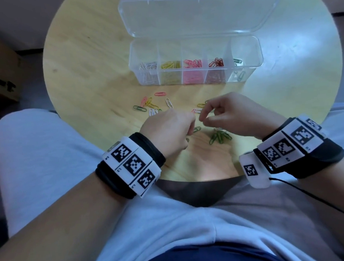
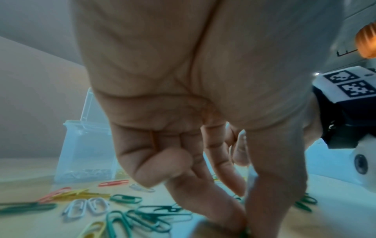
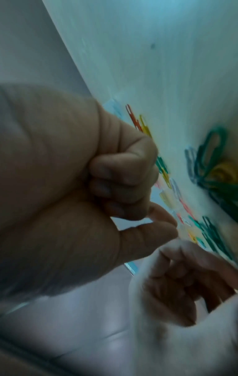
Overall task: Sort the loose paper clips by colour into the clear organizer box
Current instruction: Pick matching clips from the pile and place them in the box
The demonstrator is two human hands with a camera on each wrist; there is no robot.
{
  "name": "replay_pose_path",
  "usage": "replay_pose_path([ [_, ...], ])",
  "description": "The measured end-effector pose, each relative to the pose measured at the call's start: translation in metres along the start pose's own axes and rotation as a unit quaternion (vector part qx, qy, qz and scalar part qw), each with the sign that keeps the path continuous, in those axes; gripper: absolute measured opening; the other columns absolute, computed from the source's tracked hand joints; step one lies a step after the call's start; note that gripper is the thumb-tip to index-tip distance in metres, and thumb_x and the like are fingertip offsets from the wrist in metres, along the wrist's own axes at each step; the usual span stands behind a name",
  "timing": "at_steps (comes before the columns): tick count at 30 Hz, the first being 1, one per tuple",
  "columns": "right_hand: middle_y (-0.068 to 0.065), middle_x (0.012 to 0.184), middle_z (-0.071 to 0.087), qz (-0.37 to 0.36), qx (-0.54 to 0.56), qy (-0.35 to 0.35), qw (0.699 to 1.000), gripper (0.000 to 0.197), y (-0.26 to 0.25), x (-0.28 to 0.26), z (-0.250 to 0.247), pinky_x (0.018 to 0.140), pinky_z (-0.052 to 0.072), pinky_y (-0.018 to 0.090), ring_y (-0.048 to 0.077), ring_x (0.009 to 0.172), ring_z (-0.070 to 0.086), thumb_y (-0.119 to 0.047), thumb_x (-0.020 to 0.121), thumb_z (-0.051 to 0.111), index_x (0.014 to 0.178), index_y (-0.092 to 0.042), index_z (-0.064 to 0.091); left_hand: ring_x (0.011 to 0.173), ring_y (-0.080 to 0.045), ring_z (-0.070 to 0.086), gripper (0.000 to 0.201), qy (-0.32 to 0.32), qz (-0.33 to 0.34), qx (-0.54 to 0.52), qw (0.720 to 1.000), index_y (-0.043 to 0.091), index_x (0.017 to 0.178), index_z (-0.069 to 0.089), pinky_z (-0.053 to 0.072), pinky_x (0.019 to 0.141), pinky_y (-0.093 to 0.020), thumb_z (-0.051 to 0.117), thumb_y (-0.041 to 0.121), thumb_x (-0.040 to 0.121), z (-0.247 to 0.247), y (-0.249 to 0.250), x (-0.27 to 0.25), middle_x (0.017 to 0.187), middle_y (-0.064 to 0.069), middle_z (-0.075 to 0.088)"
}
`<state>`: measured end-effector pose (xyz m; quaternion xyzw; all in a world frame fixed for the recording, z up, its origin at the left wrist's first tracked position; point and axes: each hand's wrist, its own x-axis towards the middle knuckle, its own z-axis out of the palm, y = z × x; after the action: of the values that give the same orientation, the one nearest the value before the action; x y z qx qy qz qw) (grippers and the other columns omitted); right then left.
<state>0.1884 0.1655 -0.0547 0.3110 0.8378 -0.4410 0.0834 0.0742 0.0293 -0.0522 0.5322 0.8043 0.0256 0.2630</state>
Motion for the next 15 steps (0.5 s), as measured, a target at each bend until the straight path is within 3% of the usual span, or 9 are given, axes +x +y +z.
replay_pose_path([
  [3, -0.009, 0.043, 0.033, -0.03, -0.01, 0.026, 0.999, 0.009, -0.003, 0.002, 0.002, 0.041, 0.025, 0.016, 0.008, 0.04, 0.032, -0.021, 0.08, 0.075, 0.076, -0.027, 0.071, 0.085, -0.021, 0.06, 0.018, -0.004, 0.003, 0.014, 1.0, 0.026, 0.09, 0.054, 0.044, 0.061, -0.031, 0.066, 0.018, 0.078, 0.001, 0.003, 0.001, 0.09, 0.006, 0.061],
  [7, -0.007, 0.041, 0.041, -0.046, -0.058, 0.043, 0.996, 0.005, -0.008, 0.004, 0.004, 0.04, 0.028, 0.015, 0.006, 0.038, 0.038, -0.023, 0.078, 0.078, 0.08, -0.024, 0.074, 0.083, -0.024, 0.06, 0.019, -0.007, 0.018, 0.022, 1.0, 0.024, 0.089, 0.052, 0.046, 0.063, -0.035, 0.065, 0.018, 0.078, 0.004, 0.004, 0.001, 0.089, 0.002, 0.06],
  [10, -0.009, 0.045, 0.047, -0.043, -0.101, 0.022, 0.994, 0.009, -0.008, 0.002, 0.008, 0.042, 0.032, 0.014, 0.004, 0.041, 0.043, -0.022, 0.076, 0.079, 0.083, -0.022, 0.074, 0.083, -0.019, 0.058, 0.017, 0.016, 0.013, -0.006, 1.0, 0.023, 0.094, 0.064, 0.045, 0.069, -0.031, 0.064, 0.017, 0.078, -0.004, -0.001, 0.004, 0.083, 0.004, 0.06],
  [13, -0.008, 0.058, 0.048, -0.023, -0.139, -0.002, 0.99, 0.013, -0.007, 0.002, 0.012, 0.044, 0.034, 0.019, 0.009, 0.047, 0.05, -0.03, 0.074, 0.081, 0.081, -0.03, 0.07, 0.075, -0.011, 0.054, 0.015, 0.04, -0.026, -0.08, 0.996, 0.023, 0.088, 0.074, 0.045, 0.077, -0.026, 0.067, 0.015, 0.077, -0.021, -0.014, 0.006, 0.07, 0.014, 0.055],
  [15, -0.009, 0.063, 0.052, -0.011, -0.162, -0.013, 0.987, 0.013, -0.008, 0.004, 0.015, 0.048, 0.036, 0.025, 0.013, 0.053, 0.057, -0.033, 0.073, 0.081, 0.08, -0.031, 0.07, 0.076, -0.009, 0.059, 0.016, 0.057, -0.042, -0.119, 0.99, 0.023, 0.083, 0.076, 0.044, 0.069, -0.019, 0.066, 0.012, 0.078, -0.028, -0.023, 0.005, 0.072, 0.013, 0.062],
])
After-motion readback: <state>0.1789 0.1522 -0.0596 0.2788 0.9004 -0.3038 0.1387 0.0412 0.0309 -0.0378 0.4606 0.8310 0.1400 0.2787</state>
